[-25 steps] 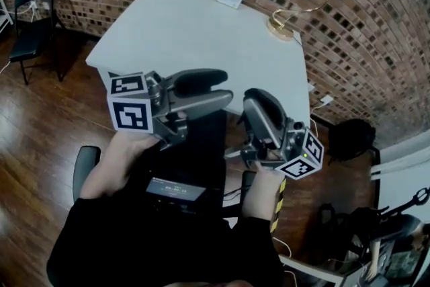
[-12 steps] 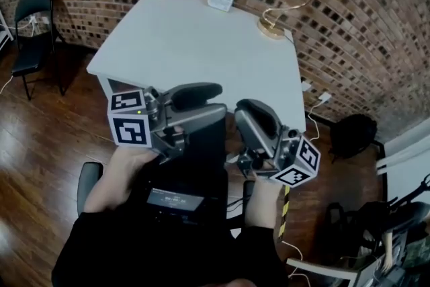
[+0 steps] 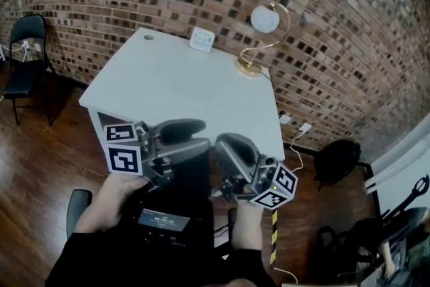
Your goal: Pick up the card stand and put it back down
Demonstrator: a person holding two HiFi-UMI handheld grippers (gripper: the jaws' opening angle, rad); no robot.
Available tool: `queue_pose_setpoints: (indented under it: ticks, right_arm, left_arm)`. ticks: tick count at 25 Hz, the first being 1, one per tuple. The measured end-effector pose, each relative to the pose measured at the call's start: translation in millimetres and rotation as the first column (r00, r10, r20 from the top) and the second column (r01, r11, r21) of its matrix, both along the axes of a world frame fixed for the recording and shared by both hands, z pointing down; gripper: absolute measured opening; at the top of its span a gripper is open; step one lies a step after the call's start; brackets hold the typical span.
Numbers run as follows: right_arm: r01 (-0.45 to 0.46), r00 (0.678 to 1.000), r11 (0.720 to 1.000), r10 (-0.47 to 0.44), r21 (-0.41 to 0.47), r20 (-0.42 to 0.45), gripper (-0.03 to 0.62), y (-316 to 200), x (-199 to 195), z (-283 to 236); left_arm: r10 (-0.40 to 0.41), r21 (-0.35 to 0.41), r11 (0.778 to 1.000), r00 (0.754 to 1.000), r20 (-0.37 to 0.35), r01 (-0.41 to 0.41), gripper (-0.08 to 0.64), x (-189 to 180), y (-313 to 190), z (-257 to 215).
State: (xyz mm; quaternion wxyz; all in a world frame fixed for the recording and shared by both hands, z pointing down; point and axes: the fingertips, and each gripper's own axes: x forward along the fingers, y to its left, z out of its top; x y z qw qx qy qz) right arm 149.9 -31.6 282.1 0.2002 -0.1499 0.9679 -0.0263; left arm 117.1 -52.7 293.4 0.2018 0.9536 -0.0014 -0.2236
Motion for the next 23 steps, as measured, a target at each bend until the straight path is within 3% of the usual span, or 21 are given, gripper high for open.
queue_pose_setpoints:
  ticks: [23]
  right_arm:
    - [0.018, 1.0, 0.999, -0.018, 0.027, -0.026, 0.038, 4.1, -5.0, -5.2]
  left_arm:
    - [-0.005, -0.003, 1.0, 1.0, -0.001, 0.005, 0.206, -0.7, 0.1, -5.0]
